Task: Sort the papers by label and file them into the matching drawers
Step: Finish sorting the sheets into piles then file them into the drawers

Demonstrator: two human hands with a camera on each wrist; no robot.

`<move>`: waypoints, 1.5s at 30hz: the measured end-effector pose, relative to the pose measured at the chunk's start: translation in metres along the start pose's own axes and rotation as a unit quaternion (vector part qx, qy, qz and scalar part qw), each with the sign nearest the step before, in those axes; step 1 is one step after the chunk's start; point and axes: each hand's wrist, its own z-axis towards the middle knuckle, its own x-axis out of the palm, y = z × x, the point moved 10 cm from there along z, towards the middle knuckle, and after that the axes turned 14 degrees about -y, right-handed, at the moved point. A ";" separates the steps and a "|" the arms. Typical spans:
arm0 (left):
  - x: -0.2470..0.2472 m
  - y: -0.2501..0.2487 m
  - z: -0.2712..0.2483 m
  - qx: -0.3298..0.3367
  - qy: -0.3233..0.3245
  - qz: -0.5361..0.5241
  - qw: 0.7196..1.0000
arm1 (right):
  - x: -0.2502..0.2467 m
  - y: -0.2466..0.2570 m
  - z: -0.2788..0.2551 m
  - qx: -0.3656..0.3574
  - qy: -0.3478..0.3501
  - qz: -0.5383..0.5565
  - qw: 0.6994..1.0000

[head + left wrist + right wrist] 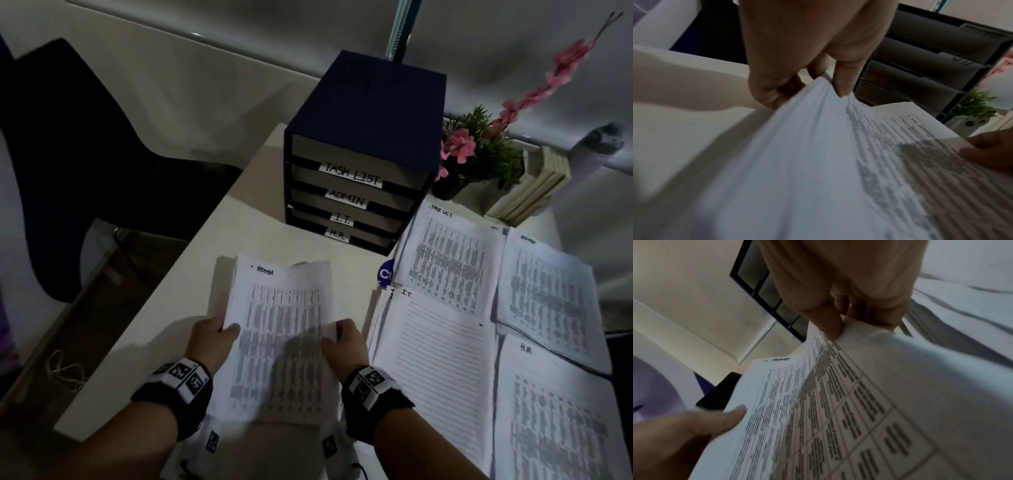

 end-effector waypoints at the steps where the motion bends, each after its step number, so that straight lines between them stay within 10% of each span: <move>1: -0.003 -0.002 -0.001 0.013 -0.009 -0.011 1.000 | -0.004 -0.002 0.003 0.001 -0.013 0.003 1.000; 19: -0.019 0.005 0.016 -0.031 -0.047 -0.012 0.998 | -0.014 -0.038 0.014 0.081 -0.030 0.075 0.993; 31: -0.034 -0.004 0.014 -0.008 -0.071 -0.037 0.997 | -0.007 -0.003 -0.013 0.135 0.090 0.429 0.889; 40: -0.042 0.001 0.015 -0.033 -0.162 0.016 0.986 | -0.018 -0.035 0.006 0.101 -0.043 0.283 0.953; 45: -0.005 -0.035 0.001 0.056 -0.037 0.006 0.998 | -0.044 -0.008 -0.004 0.070 -0.052 0.322 0.943</move>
